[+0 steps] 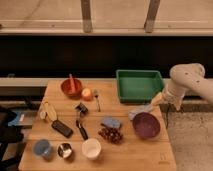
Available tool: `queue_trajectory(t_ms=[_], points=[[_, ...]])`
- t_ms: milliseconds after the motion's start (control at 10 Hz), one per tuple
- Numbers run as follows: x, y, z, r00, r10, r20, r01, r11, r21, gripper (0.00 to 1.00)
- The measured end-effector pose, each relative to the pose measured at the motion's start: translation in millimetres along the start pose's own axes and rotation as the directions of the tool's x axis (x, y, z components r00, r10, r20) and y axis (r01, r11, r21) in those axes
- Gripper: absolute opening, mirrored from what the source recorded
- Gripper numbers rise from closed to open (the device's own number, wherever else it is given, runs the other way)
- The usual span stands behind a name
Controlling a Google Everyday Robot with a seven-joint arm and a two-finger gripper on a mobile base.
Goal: Wipe tray with sponge
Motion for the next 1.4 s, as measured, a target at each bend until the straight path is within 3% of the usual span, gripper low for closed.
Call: queue_trajectory(t_ms=[400,700,900,1100,1200,1300,1400], points=[[2.8,4.1,-2.6,1.000,-0.024,0.006,0.024,1.000,-0.002,0.80],[8.1,40.0,-11.3,0.994,-0.110,0.024,0.110,0.994,-0.016,0.80],[16.9,61.3,-19.8,0.983,-0.181,0.045,0.182,0.983,-0.020,0.80],[30.1,97.4,-25.7,0.958,-0.281,0.060,0.283,0.959,-0.030,0.80],[39.9,114.1,-25.2,0.939,-0.339,0.061,0.341,0.940,-0.030,0.80],[49.9,131.3,-24.8,0.911,-0.407,0.064,0.410,0.912,-0.029,0.80],[59.4,153.6,-22.1,0.859,-0.508,0.068,0.510,0.860,-0.024,0.80]])
